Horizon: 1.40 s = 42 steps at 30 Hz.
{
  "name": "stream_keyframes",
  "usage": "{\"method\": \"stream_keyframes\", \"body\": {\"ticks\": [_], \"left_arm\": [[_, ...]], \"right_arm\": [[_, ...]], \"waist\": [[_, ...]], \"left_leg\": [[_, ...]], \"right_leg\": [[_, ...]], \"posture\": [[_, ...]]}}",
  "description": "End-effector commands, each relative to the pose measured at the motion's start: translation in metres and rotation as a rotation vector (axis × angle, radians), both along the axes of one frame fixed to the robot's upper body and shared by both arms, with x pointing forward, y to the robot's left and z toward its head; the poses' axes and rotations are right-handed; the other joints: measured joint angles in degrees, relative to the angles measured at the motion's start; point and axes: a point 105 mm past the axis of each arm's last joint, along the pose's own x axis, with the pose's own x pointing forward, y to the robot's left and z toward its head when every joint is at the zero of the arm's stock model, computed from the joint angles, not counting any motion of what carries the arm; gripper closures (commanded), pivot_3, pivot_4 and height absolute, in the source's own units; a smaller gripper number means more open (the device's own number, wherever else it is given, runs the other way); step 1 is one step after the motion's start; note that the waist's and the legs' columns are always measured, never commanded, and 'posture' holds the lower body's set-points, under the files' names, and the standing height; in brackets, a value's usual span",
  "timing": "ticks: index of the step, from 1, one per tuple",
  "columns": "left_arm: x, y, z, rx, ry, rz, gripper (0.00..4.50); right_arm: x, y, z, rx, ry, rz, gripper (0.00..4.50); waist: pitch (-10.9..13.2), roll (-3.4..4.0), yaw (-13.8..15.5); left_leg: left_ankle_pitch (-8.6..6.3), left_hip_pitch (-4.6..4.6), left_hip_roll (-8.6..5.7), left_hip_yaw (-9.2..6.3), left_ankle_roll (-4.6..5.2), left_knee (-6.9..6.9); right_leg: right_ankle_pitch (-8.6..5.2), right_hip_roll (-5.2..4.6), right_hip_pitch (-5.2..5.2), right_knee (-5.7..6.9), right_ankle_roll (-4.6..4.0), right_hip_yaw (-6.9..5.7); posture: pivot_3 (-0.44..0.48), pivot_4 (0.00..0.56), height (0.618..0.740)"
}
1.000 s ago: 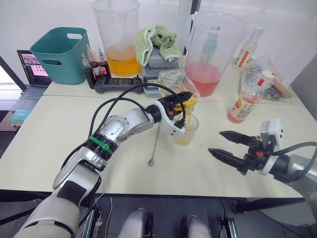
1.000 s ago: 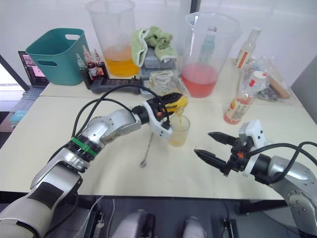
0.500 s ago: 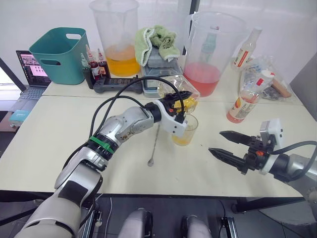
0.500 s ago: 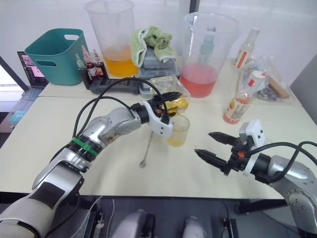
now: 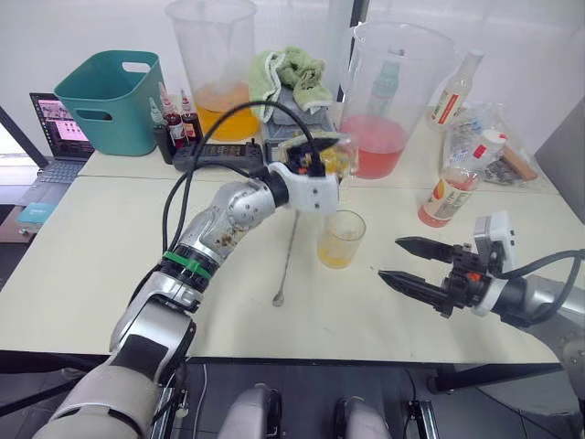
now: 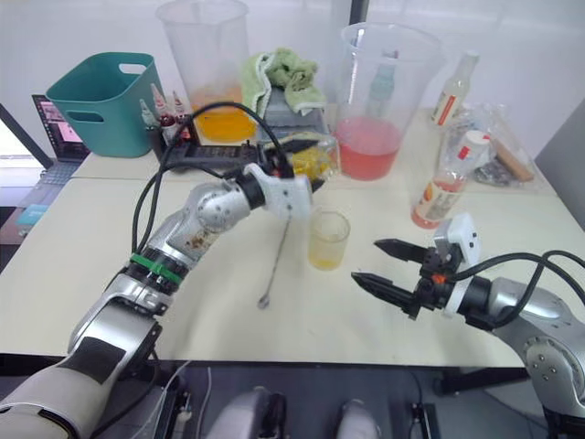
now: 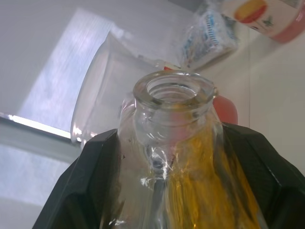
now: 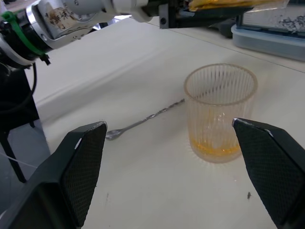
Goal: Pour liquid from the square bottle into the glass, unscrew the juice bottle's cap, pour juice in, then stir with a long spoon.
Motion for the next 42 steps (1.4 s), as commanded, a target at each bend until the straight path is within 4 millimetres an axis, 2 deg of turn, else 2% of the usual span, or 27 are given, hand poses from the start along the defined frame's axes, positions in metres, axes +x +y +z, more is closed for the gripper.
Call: {"method": "stream_keyframes", "body": {"ticks": [1,6,10,14,19,24,32,33,35,42], "left_arm": [[0.013,0.053,0.051,-0.391,0.132,0.122,1.71],[0.024,0.093,0.051,-0.568,0.262,0.248,1.71],[0.031,0.129,0.043,-0.744,0.380,0.345,1.71],[0.033,0.144,0.030,-0.842,0.465,0.391,1.71],[0.034,0.153,0.010,-0.926,0.552,0.427,1.71],[0.036,0.157,-0.010,-0.904,0.606,0.485,1.71],[0.037,0.153,-0.021,-0.857,0.635,0.514,1.71],[0.037,0.153,-0.020,-0.861,0.634,0.512,0.63],[0.037,0.153,-0.014,-0.868,0.616,0.500,0.08],[0.028,0.154,0.019,-0.930,0.524,0.415,0.04]], "right_arm": [[-0.001,0.003,0.013,0.007,-0.035,0.048,0.03],[0.001,0.005,0.016,0.003,-0.034,0.070,0.03],[0.004,0.008,0.019,-0.001,-0.035,0.093,0.03],[0.006,0.011,0.020,-0.002,-0.035,0.108,0.03],[0.008,0.012,0.020,-0.007,-0.032,0.115,0.03],[0.008,0.012,0.019,-0.007,-0.029,0.116,0.03],[0.007,0.010,0.018,-0.011,-0.030,0.107,0.03],[0.007,0.010,0.018,-0.011,-0.030,0.107,0.00],[0.007,0.010,0.017,-0.011,-0.029,0.107,0.00],[0.008,0.009,0.018,-0.008,-0.028,0.112,0.00]], "waist": [[0.00,0.00,-0.56],[0.00,0.00,-1.30],[0.01,-0.02,-0.94],[0.02,-0.09,-0.58],[0.02,-0.11,-0.13],[0.01,-0.14,-0.05],[0.00,-0.14,-0.05],[0.00,-0.14,-0.04],[0.00,-0.14,-0.05],[0.00,-0.14,0.02]], "left_leg": [[0.00,0.00,0.00,0.00,0.00,0.02],[0.04,0.03,0.02,-0.05,-0.06,-0.02],[0.04,0.00,-0.02,-0.07,-0.05,0.01],[0.04,0.00,-0.03,-0.11,-0.05,0.02],[0.04,0.00,-0.03,-0.11,-0.06,0.02],[0.06,0.01,-0.01,-0.09,-0.09,0.02],[0.06,0.02,0.00,-0.08,-0.10,0.02],[0.06,0.02,0.00,-0.08,-0.10,0.02],[0.06,0.03,0.00,-0.08,-0.10,0.02],[0.07,0.03,0.00,-0.10,-0.12,0.03]], "right_leg": [[0.00,0.00,-0.03,0.02,0.00,0.02],[0.00,0.10,0.02,0.11,0.00,0.00],[0.02,0.10,0.10,0.11,0.04,0.00],[0.02,0.11,0.11,0.11,0.04,0.00],[0.03,0.12,0.14,0.08,0.05,0.00],[0.03,0.16,0.15,0.07,0.04,0.01],[0.03,0.17,0.15,0.06,0.04,0.02],[0.03,0.17,0.15,0.06,0.04,0.03],[0.03,0.17,0.15,0.05,0.04,0.03],[0.03,0.17,0.15,0.02,0.04,0.06]], "posture": [[0.000,0.150,0.739],[0.000,0.150,0.739],[0.000,0.150,0.739],[0.000,0.150,0.739],[0.000,0.150,0.739],[0.000,0.150,0.739],[0.000,0.150,0.739],[0.000,0.150,0.739],[0.000,0.150,0.739],[0.000,0.150,0.739]]}}
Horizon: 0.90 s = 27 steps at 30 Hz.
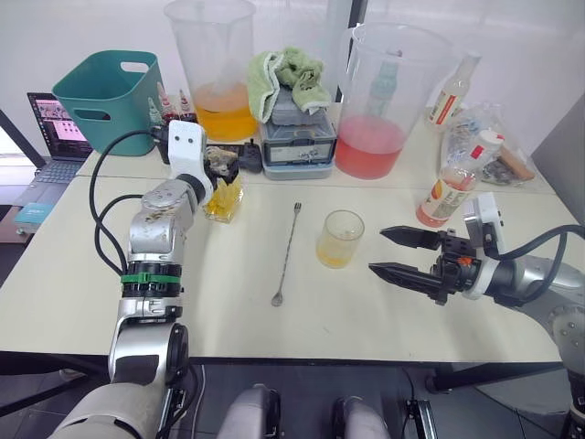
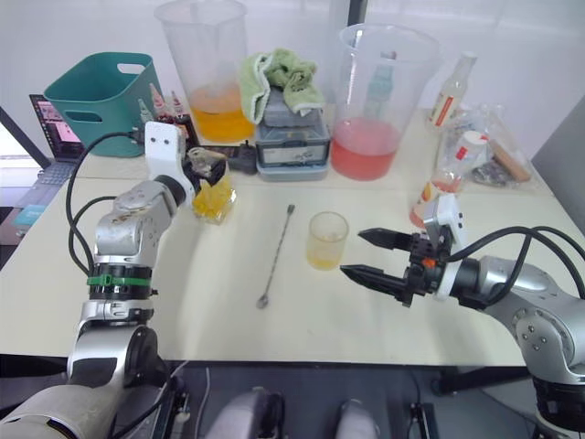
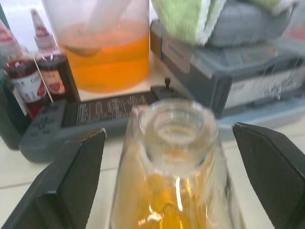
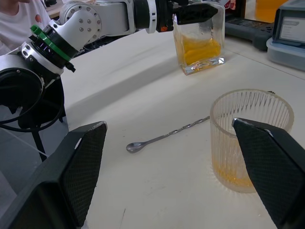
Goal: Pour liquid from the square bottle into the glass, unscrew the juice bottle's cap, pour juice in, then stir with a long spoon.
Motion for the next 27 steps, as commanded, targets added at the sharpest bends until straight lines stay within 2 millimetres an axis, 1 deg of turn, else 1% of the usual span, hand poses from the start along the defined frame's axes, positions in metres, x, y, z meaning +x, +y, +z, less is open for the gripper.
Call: {"method": "stream_keyframes", "body": {"ticks": [1,2,7,8,10,12,14,16,18,20,22,23,25,27], "left_arm": [[-0.011,-0.001,0.050,-0.022,-0.173,-0.017,0.04],[-0.015,-0.001,0.060,-0.027,-0.210,-0.027,0.04],[-0.030,-0.006,0.093,-0.025,-0.317,-0.098,0.04],[-0.033,-0.012,0.096,-0.040,-0.306,-0.159,0.04],[-0.048,-0.022,0.103,-0.033,-0.296,-0.305,0.04],[-0.062,-0.024,0.105,-0.004,-0.283,-0.403,0.04],[-0.070,-0.024,0.104,0.015,-0.263,-0.454,0.04],[-0.087,-0.027,0.093,0.080,-0.225,-0.552,0.04],[-0.099,-0.029,0.081,0.160,-0.199,-0.601,0.04],[-0.110,-0.028,0.059,0.250,-0.146,-0.639,0.04],[-0.117,-0.024,0.041,0.271,-0.096,-0.662,0.04],[-0.119,-0.022,0.036,0.273,-0.085,-0.665,0.04],[-0.119,-0.015,0.025,0.289,-0.088,-0.598,0.04],[-0.121,-0.011,0.014,0.290,-0.078,-0.605,0.04]], "right_arm": [[-0.001,-0.003,0.008,-0.011,-0.036,0.001,0.00],[-0.001,-0.003,0.008,-0.011,-0.036,0.002,0.00],[-0.001,-0.003,0.010,-0.011,-0.041,0.006,0.00],[0.000,-0.003,0.011,-0.011,-0.043,0.007,0.00],[0.001,-0.003,0.013,-0.005,-0.048,0.008,0.00],[0.002,-0.002,0.015,0.003,-0.048,0.010,0.00],[0.002,-0.002,0.015,0.004,-0.046,0.010,0.00],[0.003,-0.003,0.016,0.004,-0.042,0.011,0.00],[0.003,-0.003,0.015,0.004,-0.038,0.011,0.00],[0.003,-0.005,0.015,0.003,-0.031,0.012,0.00],[0.002,-0.007,0.013,0.001,-0.024,0.010,0.00],[0.002,-0.008,0.012,0.000,-0.022,0.008,0.00],[0.001,-0.012,0.008,-0.017,-0.014,-0.008,0.00],[0.001,-0.018,0.000,-0.058,-0.017,-0.051,0.00]], "waist": [[0.00,0.00,0.01],[0.00,0.00,0.00],[0.00,0.00,0.03],[0.00,0.00,0.02],[0.00,0.01,-0.10],[-0.01,0.02,-0.24],[-0.01,0.02,-0.34],[-0.01,0.02,-0.34],[-0.01,0.02,-0.58],[-0.01,0.03,-0.65],[-0.01,0.03,-0.67],[-0.01,0.03,-0.64],[-0.01,0.02,-0.53],[-0.01,0.02,-0.30]], "left_leg": [[0.00,0.00,0.00,0.00,0.00,0.00],[0.00,0.00,0.00,-0.01,0.00,0.00],[0.00,0.00,0.00,0.00,0.00,0.00],[0.00,0.00,0.00,0.01,0.00,0.00],[0.00,0.01,0.00,0.01,0.00,0.00],[0.00,0.04,0.01,0.03,-0.01,-0.01],[0.01,0.05,0.04,0.03,-0.03,-0.03],[0.01,0.12,0.03,0.04,-0.04,-0.05],[0.01,0.27,0.02,0.12,-0.04,-0.13],[0.01,0.54,0.01,0.24,-0.05,-0.33],[0.03,0.62,0.03,0.26,-0.10,-0.41],[0.03,0.62,0.05,0.26,-0.11,-0.43],[0.03,0.62,0.04,0.24,-0.13,-0.43],[-0.02,0.63,0.04,0.24,-0.21,-0.44]], "right_leg": [[0.00,0.00,0.00,0.00,0.00,0.01],[0.00,0.00,0.00,0.00,0.00,0.01],[0.00,0.00,-0.01,0.00,0.00,0.02],[0.00,0.00,0.00,0.00,0.00,0.02],[0.00,0.00,0.00,0.01,0.00,0.02],[0.00,0.02,-0.03,0.03,0.00,0.07],[0.00,0.07,-0.04,0.02,-0.01,0.10],[0.00,0.08,-0.01,-0.01,-0.01,0.17],[-0.01,0.10,0.05,-0.02,-0.01,0.33],[-0.01,0.11,0.14,-0.09,-0.01,0.53],[-0.02,0.17,0.17,-0.14,-0.03,0.67],[-0.02,0.24,0.16,-0.19,-0.03,0.81],[-0.02,0.28,0.10,-0.20,-0.03,0.96],[-0.02,0.28,0.08,-0.21,-0.03,1.05]], "posture": [[0.000,0.150,0.739],[0.000,0.150,0.739],[0.000,0.150,0.739],[0.000,0.150,0.739],[0.000,0.150,0.739],[0.000,0.150,0.739],[0.000,0.150,0.739],[0.000,0.150,0.739],[0.000,0.150,0.739],[0.000,0.150,0.739],[0.000,0.150,0.739],[0.000,0.150,0.739],[0.000,0.150,0.739],[0.000,0.150,0.739]]}}
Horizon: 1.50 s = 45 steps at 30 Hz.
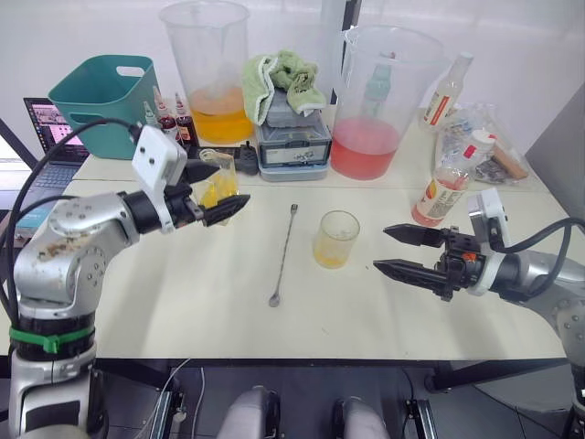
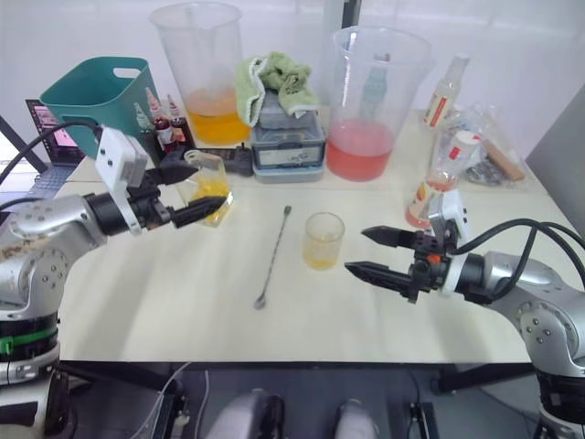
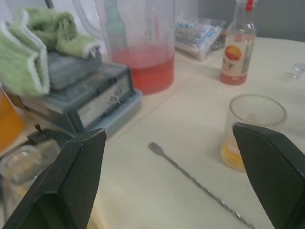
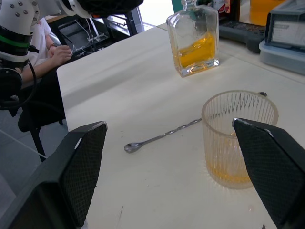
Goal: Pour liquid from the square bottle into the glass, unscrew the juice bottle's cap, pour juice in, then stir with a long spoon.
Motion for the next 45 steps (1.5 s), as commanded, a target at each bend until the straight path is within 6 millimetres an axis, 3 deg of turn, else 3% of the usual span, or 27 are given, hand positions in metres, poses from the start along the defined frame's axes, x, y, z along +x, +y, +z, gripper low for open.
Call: {"method": "stream_keyframes", "body": {"ticks": [1,4,9,15,24,28,34,42,45], "left_arm": [[-0.008,0.003,0.006,0.018,-0.080,-0.012,0.04],[-0.011,0.003,-0.009,0.015,-0.026,-0.079,0.04],[-0.043,-0.005,-0.034,-0.071,0.161,-0.293,0.04],[-0.042,-0.002,-0.051,-0.021,0.139,-0.327,0.04],[-0.031,-0.012,-0.048,-0.013,0.067,-0.410,0.04],[-0.035,-0.018,-0.042,-0.020,0.007,-0.441,0.04],[-0.038,-0.019,-0.031,-0.089,-0.040,-0.416,0.04],[-0.056,-0.023,-0.036,-0.066,-0.044,-0.392,0.04],[-0.056,-0.020,-0.036,-0.056,-0.056,-0.355,0.04]], "right_arm": [[-0.001,-0.011,0.000,-0.061,-0.055,-0.062,0.00],[-0.004,-0.015,-0.015,-0.097,-0.062,-0.110,0.00],[-0.012,-0.026,-0.029,-0.102,-0.071,-0.191,0.00],[-0.027,-0.048,-0.040,-0.063,-0.080,-0.327,0.00],[-0.045,-0.073,-0.057,-0.019,-0.097,-0.512,0.00],[-0.043,-0.089,-0.049,0.040,-0.164,-0.620,0.00],[-0.015,-0.113,-0.024,0.057,-0.279,-0.741,0.00],[0.061,-0.145,0.008,0.029,-0.315,-0.838,0.00],[0.084,-0.147,0.021,0.024,-0.331,-0.840,0.00]], "waist": [[0.00,0.00,0.32],[0.00,0.00,0.54],[-0.01,0.02,0.29],[-0.02,0.03,0.87],[-0.05,0.08,0.76],[-0.05,0.08,0.44],[-0.05,0.10,0.26],[-0.04,0.15,-0.28],[-0.03,0.19,-0.64]], "left_leg": [[-0.02,0.00,0.00,0.01,-0.04,0.00],[-0.15,-0.01,-0.02,0.06,-0.28,0.00],[-0.15,0.04,0.01,0.13,-0.24,-0.04],[-0.14,0.13,0.05,0.09,-0.39,-0.04],[-0.17,0.19,0.08,0.11,-0.41,-0.08],[-0.17,0.19,0.08,0.12,-0.39,-0.10],[-0.16,0.21,0.16,0.13,-0.42,-0.10],[-0.02,0.21,0.14,0.17,-0.17,-0.10],[0.08,0.18,0.12,0.21,-0.01,-0.12]], "right_leg": [[0.00,0.00,-0.04,0.00,0.00,0.02],[0.00,0.01,-0.06,0.01,0.00,0.09],[-0.01,0.03,-0.05,0.04,0.01,0.20],[-0.04,0.11,-0.10,-0.04,-0.01,0.21],[-0.06,0.15,-0.12,-0.06,-0.03,0.28],[-0.06,0.15,-0.11,-0.06,-0.03,0.30],[-0.08,0.18,-0.13,-0.08,-0.06,0.32],[-0.09,0.20,-0.10,0.00,-0.09,0.35],[-0.09,0.17,-0.11,0.02,-0.10,0.40]], "posture": [[0.000,0.150,0.739],[0.000,0.150,0.739],[0.000,0.150,0.739],[0.000,0.150,0.739],[0.000,0.150,0.739],[0.000,0.150,0.739],[0.000,0.150,0.739],[0.000,0.150,0.739],[0.000,0.150,0.739]]}}
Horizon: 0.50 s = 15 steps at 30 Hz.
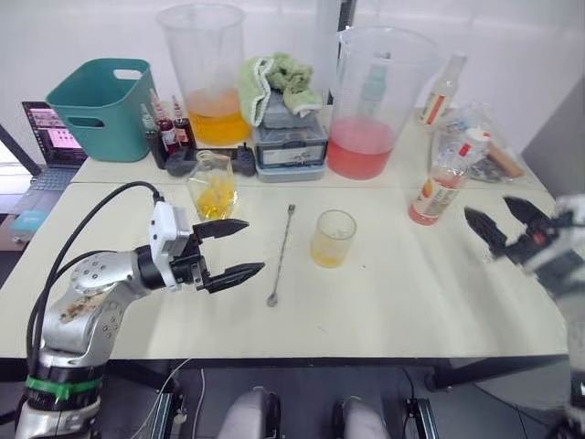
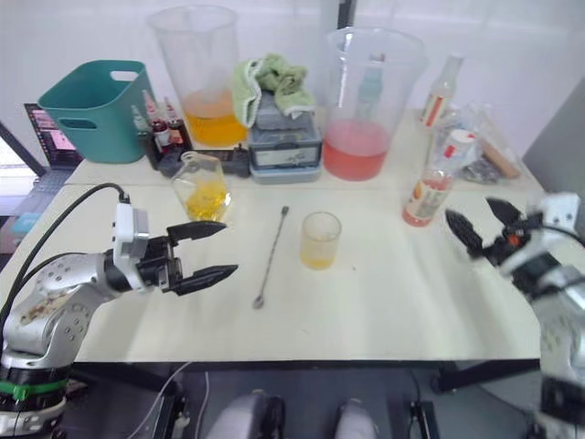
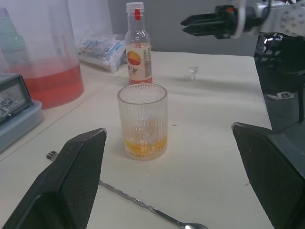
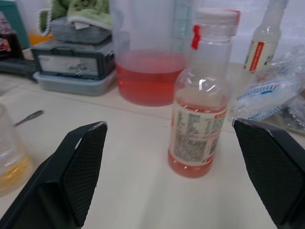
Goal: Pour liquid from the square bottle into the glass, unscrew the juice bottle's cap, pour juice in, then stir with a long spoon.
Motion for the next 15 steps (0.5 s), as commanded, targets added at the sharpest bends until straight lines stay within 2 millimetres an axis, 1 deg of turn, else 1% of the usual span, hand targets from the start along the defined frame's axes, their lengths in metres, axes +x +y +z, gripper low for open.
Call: {"method": "stream_keyframes", "body": {"ticks": [1,3,4,7,11,15], "left_arm": [[-0.004,0.002,0.012,0.003,-0.063,0.031,0.04],[-0.007,0.000,0.016,-0.035,-0.070,0.045,0.04],[-0.008,-0.001,0.017,-0.051,-0.071,0.048,0.04],[-0.015,-0.006,0.022,-0.078,-0.069,0.028,0.04],[-0.014,-0.003,0.025,-0.071,-0.080,0.057,0.04],[-0.016,-0.003,0.025,-0.064,-0.085,0.067,0.04]], "right_arm": [[0.019,-0.003,0.018,-0.042,-0.034,-0.011,0.00],[0.035,-0.002,0.024,-0.046,-0.026,-0.016,0.00],[0.040,-0.002,0.025,-0.048,-0.023,-0.018,0.00],[0.050,0.000,0.032,-0.049,-0.023,0.014,0.00],[0.070,0.001,0.044,-0.040,-0.031,0.008,0.00],[0.080,0.006,0.046,-0.051,-0.027,0.019,0.00]], "waist": [[0.00,0.01,-0.16],[0.00,0.01,-0.46],[0.00,0.01,-0.55],[0.00,0.01,-0.60],[0.00,0.02,-0.92],[0.00,0.02,-0.97]], "left_leg": [[0.00,0.00,0.01,0.01,0.01,-0.03],[0.01,0.00,0.01,-0.01,0.03,-0.05],[0.02,0.00,-0.01,0.02,0.03,-0.08],[0.01,-0.01,-0.03,0.00,0.05,-0.11],[0.01,-0.01,-0.04,0.08,0.06,-0.13],[0.01,-0.01,-0.03,0.08,0.04,-0.15]], "right_leg": [[-0.01,0.00,0.01,0.00,-0.01,0.00],[-0.01,0.01,0.07,0.04,-0.02,-0.01],[-0.01,-0.01,0.07,0.03,-0.02,0.00],[0.00,-0.02,0.08,0.03,-0.01,0.00],[0.00,-0.02,0.08,0.00,-0.01,0.01],[0.00,-0.01,0.06,0.01,-0.02,0.01]], "posture": [[0.000,0.150,0.739],[0.000,0.150,0.739],[0.000,0.150,0.739],[0.000,0.150,0.739],[0.000,0.150,0.739],[0.000,0.150,0.739]]}}
